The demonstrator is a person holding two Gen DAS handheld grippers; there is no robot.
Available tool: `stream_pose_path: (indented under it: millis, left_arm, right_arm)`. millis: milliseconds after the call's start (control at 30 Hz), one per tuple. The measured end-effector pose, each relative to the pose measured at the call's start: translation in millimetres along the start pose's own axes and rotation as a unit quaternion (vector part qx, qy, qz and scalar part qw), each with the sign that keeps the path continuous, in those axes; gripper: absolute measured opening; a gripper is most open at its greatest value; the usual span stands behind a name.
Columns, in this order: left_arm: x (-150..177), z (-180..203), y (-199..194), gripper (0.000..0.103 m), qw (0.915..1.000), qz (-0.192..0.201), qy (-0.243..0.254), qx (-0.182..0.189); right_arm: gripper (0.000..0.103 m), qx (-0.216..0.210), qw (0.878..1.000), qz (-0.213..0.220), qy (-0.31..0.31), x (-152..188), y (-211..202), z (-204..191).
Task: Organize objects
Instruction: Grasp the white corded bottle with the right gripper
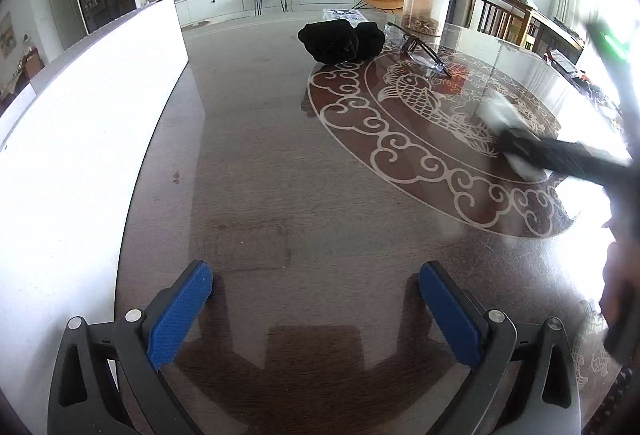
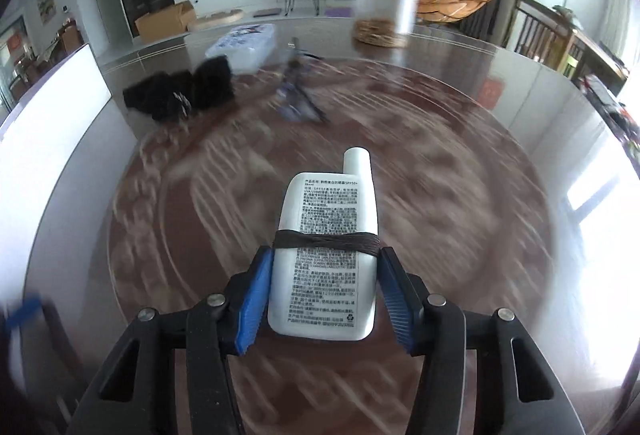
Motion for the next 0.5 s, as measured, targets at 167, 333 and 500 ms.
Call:
stream_pose_path:
  millis: [167, 333, 500]
  left_arm:
    - [-0.1, -0.6, 0.4, 0.103, 1.0, 0.0, 0.0, 0.0]
    - [-0.2, -0.7, 0.6, 0.103, 1.0, 0.0, 0.0, 0.0]
    - [-0.2, -0.5, 0.7, 0.103, 1.0, 0.0, 0.0, -0.001]
  right_arm:
    - [0.054, 0.006, 0.999, 0.027, 0.025, 31.1, -29.1, 37.9]
    - [0.084, 0.005, 0.999, 0.019, 0.035, 32.1, -27.9, 50.5]
    - [0.092, 0.007, 0.999, 0.012, 0.029, 33.0, -23.1, 47.4]
Point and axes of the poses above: each gripper's, at about its wrist camera, not at the fingertips, and y roughly the way its jaws point, z to its right, x to its underside, the point moved 10 cm from there along y, roughly the way its jaws point, and after that the axes turned 10 degrees about y, right-handed, at the moved point
